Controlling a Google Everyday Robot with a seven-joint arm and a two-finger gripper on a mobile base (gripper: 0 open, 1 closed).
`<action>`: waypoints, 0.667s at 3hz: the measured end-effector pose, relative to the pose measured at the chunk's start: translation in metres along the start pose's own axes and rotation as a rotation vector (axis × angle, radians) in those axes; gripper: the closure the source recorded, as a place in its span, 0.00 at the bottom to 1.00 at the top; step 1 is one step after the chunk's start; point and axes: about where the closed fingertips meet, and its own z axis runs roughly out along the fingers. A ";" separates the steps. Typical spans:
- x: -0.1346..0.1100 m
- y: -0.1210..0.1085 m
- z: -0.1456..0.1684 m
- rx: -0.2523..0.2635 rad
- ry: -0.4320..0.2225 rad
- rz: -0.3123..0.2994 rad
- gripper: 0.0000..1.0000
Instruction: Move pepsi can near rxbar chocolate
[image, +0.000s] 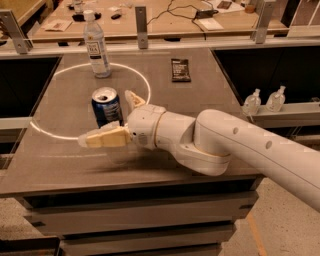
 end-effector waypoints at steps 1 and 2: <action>0.000 -0.006 0.012 0.002 -0.014 -0.026 0.18; -0.003 -0.009 0.019 -0.007 -0.028 -0.051 0.41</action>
Offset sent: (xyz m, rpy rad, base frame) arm 0.0248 0.0162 0.0035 0.0089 -0.0901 0.0124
